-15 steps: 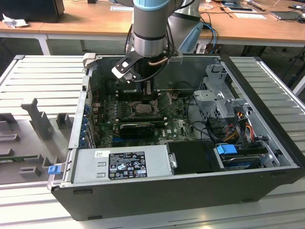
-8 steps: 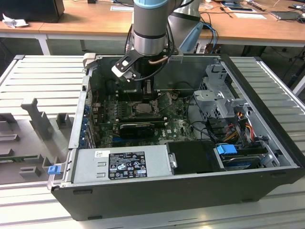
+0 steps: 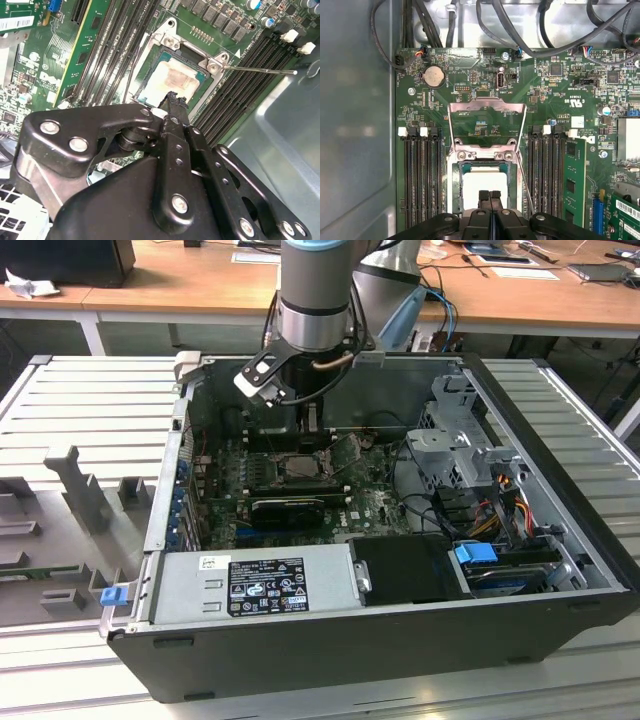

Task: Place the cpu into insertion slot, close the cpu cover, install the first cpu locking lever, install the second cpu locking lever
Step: 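Close the cpu cover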

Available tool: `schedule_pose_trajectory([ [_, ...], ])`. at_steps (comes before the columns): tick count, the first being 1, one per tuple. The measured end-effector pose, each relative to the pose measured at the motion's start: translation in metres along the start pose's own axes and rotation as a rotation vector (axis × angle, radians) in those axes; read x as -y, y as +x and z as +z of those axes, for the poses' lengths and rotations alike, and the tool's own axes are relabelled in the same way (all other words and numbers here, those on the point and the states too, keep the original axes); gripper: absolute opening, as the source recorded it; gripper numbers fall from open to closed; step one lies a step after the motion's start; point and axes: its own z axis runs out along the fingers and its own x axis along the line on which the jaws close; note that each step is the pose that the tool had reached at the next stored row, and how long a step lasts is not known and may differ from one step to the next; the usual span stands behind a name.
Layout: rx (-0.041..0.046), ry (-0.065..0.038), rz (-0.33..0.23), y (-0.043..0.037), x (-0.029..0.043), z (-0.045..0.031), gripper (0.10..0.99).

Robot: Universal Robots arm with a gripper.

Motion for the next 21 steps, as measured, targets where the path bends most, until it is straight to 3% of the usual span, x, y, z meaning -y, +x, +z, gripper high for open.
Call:
schedule_pose_trajectory([
  [14, 0.0032, 0.0, 0.0, 0.0006, -0.0007, -0.0008, 0.106],
  [21, 0.0092, 0.0, 0.0, 0.0011, -0.0007, -0.0085, 0.106],
])
